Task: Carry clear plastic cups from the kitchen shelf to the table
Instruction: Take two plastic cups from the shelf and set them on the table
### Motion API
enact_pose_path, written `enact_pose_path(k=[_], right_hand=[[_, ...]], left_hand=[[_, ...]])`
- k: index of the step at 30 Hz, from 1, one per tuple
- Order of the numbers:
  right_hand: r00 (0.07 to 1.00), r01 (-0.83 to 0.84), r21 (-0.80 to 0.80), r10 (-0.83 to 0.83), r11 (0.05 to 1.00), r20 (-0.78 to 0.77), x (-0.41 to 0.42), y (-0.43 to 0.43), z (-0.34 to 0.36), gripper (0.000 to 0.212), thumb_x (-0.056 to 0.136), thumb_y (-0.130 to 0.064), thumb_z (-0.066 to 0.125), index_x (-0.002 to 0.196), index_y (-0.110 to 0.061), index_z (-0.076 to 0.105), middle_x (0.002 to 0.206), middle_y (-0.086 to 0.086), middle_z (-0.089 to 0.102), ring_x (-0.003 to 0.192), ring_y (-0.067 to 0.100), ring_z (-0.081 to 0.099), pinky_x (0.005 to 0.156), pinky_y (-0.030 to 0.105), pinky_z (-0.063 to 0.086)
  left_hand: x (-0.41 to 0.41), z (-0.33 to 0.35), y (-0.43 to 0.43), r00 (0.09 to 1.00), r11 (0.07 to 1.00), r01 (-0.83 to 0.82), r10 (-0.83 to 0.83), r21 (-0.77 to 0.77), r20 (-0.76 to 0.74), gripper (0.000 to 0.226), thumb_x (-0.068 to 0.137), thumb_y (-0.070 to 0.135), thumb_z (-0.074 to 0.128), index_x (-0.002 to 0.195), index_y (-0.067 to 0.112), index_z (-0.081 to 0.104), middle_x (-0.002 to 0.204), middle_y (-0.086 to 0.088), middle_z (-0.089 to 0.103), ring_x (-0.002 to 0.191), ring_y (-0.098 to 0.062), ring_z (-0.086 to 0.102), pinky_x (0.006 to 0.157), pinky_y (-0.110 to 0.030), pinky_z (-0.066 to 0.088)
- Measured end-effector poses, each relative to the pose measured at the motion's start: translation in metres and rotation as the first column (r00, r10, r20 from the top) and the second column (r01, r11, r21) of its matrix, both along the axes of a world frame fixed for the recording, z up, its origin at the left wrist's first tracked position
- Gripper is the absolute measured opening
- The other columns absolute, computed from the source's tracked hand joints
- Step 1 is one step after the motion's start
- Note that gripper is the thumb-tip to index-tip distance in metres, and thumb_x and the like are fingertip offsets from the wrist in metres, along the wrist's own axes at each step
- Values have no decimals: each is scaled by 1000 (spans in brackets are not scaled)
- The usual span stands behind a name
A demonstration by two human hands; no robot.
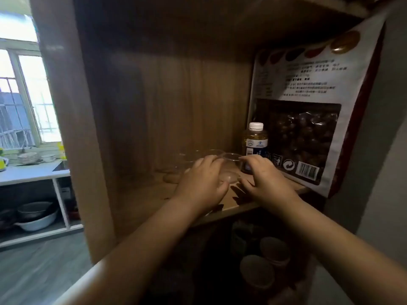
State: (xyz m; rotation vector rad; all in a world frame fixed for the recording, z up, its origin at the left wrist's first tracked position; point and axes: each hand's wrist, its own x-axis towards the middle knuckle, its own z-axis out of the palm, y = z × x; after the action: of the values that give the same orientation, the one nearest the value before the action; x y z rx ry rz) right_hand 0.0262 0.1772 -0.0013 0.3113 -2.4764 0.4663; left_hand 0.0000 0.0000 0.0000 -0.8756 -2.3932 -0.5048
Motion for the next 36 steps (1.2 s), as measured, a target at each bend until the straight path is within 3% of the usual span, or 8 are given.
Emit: enact_pose_path(k=[7,11,19,26,30,33,36], right_hand=[[999,-43,55,41,998,34,-34,5,3,53,86,-30,58,134,-21,38,136,-1,45,125,15,36,101,33,34],[994,-101,99,105,990,-28,-41,11,3,48,85,-26,60,130,-20,44,128,1,51,120,17,40,97,33,36],[984,-164,102,170,981,-55,-48,19,3,39,77,-33,61,114,-21,54,112,-2,55,104,15,45,87,32,41],[971,-213,121,224,969,-81,-45,28,2,22,80,-16,65,100,-24,57,102,-4,56,95,13,46,77,26,41],[962,-240,129,254,962,-100,-35,29,2,16,83,-18,60,98,-23,57,99,-4,57,92,11,45,75,24,40],[949,-276,136,292,952,-116,-23,28,1,15,83,-22,58,98,-24,56,98,-7,55,91,8,43,74,22,38],[931,-323,138,341,936,-132,-9,22,0,14,84,-25,56,97,-24,56,97,-8,53,90,8,43,72,23,38]], left_hand=[[-22,-2,11,994,994,-107,107,3,-2,48,86,41,51,131,25,42,131,4,50,119,-13,42,86,-26,33],[-24,-1,16,991,992,-128,128,21,-44,42,86,39,51,126,24,48,123,4,56,115,-13,45,87,-26,35],[-24,-3,29,975,978,-199,203,59,-94,24,85,29,55,108,25,58,105,6,63,96,-9,50,71,-20,37],[-15,-1,29,977,976,-205,209,76,-38,13,85,26,55,97,28,61,88,15,56,84,-4,49,66,-17,40],[3,1,24,972,971,-228,231,71,-32,11,85,28,54,95,29,60,86,16,55,83,-3,49,67,-18,44],[21,2,18,970,968,-239,241,77,-17,12,85,29,55,97,29,60,86,17,54,83,0,47,65,-13,36],[41,2,8,960,959,-276,279,62,-28,14,86,27,54,98,27,61,88,14,57,85,-4,49,66,-18,40]])
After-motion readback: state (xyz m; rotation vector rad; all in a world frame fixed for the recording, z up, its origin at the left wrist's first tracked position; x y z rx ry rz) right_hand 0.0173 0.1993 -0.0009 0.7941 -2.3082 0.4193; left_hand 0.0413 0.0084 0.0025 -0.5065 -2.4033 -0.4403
